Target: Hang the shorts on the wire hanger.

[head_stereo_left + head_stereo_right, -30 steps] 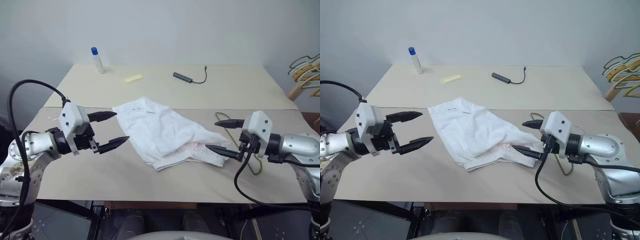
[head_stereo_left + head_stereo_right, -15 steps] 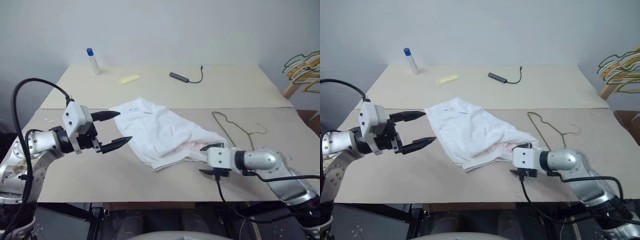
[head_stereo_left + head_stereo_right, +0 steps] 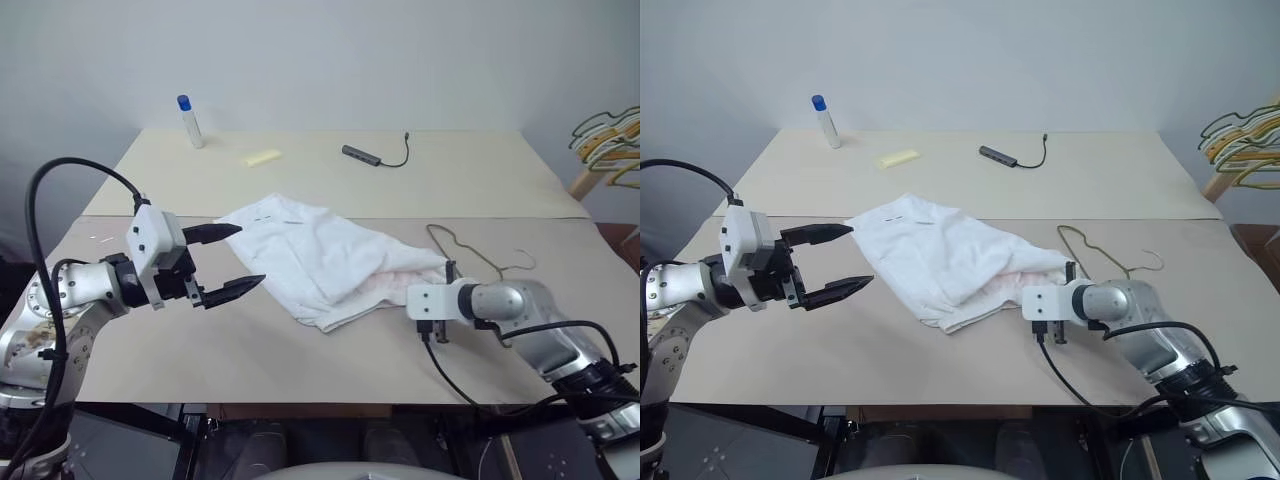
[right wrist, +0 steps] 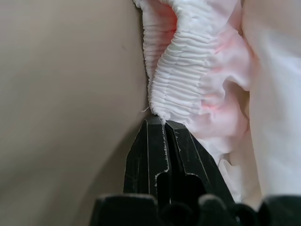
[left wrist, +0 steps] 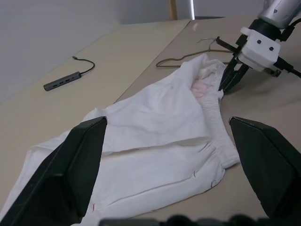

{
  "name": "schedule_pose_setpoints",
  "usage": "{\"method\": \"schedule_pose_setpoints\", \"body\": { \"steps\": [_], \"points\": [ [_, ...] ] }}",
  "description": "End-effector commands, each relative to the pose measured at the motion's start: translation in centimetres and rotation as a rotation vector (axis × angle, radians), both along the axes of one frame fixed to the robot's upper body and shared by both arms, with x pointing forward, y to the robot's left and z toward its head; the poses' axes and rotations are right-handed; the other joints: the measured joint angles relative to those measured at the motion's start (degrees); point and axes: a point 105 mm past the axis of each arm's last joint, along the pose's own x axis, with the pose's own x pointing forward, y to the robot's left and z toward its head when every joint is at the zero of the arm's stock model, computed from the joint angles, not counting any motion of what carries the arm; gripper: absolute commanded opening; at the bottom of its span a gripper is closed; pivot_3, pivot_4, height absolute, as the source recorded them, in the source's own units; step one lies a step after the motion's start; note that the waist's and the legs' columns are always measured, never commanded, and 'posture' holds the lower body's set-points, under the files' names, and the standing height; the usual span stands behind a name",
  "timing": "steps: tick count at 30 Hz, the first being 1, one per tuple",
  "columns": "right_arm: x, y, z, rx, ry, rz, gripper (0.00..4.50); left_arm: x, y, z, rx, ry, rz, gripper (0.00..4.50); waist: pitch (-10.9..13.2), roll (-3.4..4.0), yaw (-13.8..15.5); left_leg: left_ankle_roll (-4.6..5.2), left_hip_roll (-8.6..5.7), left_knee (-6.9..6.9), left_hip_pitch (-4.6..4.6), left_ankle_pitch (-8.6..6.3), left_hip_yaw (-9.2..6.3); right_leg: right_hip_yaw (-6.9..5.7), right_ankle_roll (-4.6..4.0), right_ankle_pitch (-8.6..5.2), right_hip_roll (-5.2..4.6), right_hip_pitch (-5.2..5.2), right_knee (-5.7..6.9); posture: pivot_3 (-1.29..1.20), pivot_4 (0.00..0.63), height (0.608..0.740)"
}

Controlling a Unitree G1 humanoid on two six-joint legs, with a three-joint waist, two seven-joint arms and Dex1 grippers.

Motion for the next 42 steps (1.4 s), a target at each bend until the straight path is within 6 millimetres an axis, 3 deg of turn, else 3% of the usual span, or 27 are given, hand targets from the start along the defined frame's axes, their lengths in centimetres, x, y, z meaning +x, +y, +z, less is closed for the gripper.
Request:
{"method": "schedule_pose_setpoints", "body": {
  "steps": [1,5,8,13,16,19,21,25,30,33,42],
  "points": [
    [3.3,-2.9,4.8,-0.045,-0.205,-0.051,0.04,-0.1,-0.3,0.9,-0.004,-0.059,-0.011,4.5,0.01,0.01,-0.16,0.0,0.0,0.0,0.0,0.0,0.0,0.0,0.0,0.0,0.0,-0.01,0.01,-0.08,0.0,0.74],
    [5.4,-6.1,5.8,-0.152,-0.317,-0.046,0.04,0.1,-0.6,0.9,-0.01,-0.06,-0.02,4.5,0.01,0.01,-0.43,0.0,0.0,-0.02,0.0,0.0,0.01,0.0,-0.02,0.01,0.0,-0.04,0.0,-0.09,0.0,0.74],
    [5.5,-6.6,5.2,-0.184,-0.309,0.012,0.76,0.3,-0.8,0.9,-0.013,-0.062,-0.024,4.5,0.01,0.01,-0.82,0.0,0.0,-0.03,-0.05,0.0,0.01,0.01,-0.04,0.01,-0.01,-0.07,-0.01,-0.1,0.0,0.74],
    [5.2,-7.4,5.3,-0.211,-0.328,-0.002,2.46,0.3,-0.8,1.0,-0.014,-0.062,-0.03,4.5,0.0,0.02,-1.98,0.0,-0.02,-0.03,-0.05,0.0,0.02,0.06,-0.04,0.01,-0.03,-0.06,0.01,-0.1,0.0,0.74],
    [4.1,-6.8,6.4,-0.146,-0.335,-0.026,3.48,0.2,-0.7,1.0,-0.012,-0.059,-0.029,4.5,0.0,0.02,-2.29,0.0,-0.01,-0.04,-0.05,0.0,0.0,0.07,-0.04,0.01,-0.02,-0.09,0.04,-0.1,0.0,0.74],
    [0.8,-2.7,7.3,0.075,-0.242,0.005,4.48,0.1,-0.6,1.0,-0.01,-0.055,-0.025,4.5,0.0,0.03,-2.41,0.01,0.01,-0.04,-0.06,0.0,-0.03,0.09,-0.03,0.01,-0.02,-0.08,0.06,-0.1,0.0,0.74],
    [-1.6,-0.2,6.5,0.137,-0.172,0.067,4.48,0.1,-0.5,0.9,-0.008,-0.053,-0.025,4.5,0.0,0.03,-2.34,0.01,0.04,-0.05,-0.05,-0.01,-0.06,0.07,-0.03,0.01,0.0,-0.08,0.09,-0.11,0.0,0.74],
    [-4.0,2.8,3.7,0.147,-0.098,0.11,4.48,0.3,-0.7,0.9,-0.008,-0.051,-0.03,4.5,-0.04,-0.03,-2.08,0.01,0.05,-0.04,0.02,-0.01,-0.03,0.07,0.01,-0.01,0.01,0.03,0.09,-0.11,0.0,0.74],
    [-2.6,3.7,1.6,0.05,-0.152,0.032,4.48,0.3,-0.7,0.9,0.0,-0.047,-0.038,4.5,-0.05,-0.05,-1.62,0.0,0.05,-0.04,0.04,0.0,0.01,0.05,0.0,-0.01,0.03,-0.03,0.09,-0.11,0.0,0.74],
    [-1.9,3.8,0.4,-0.039,-0.164,0.037,3.86,0.4,-0.6,1.0,0.002,-0.048,-0.037,4.5,-0.05,-0.05,-1.55,-0.01,0.05,-0.04,-0.09,0.01,0.01,0.08,-0.03,0.01,0.06,-0.22,0.13,-0.1,0.0,0.74],
    [-1.1,3.6,-0.1,-0.146,-0.222,0.083,0.67,0.5,-0.6,0.7,0.028,-0.058,-0.022,4.5,-0.05,-0.06,-1.46,-0.02,0.04,-0.04,-0.09,0.01,0.01,0.07,-0.03,0.01,0.06,-0.23,0.17,-0.09,0.0,0.74]
  ]
}}
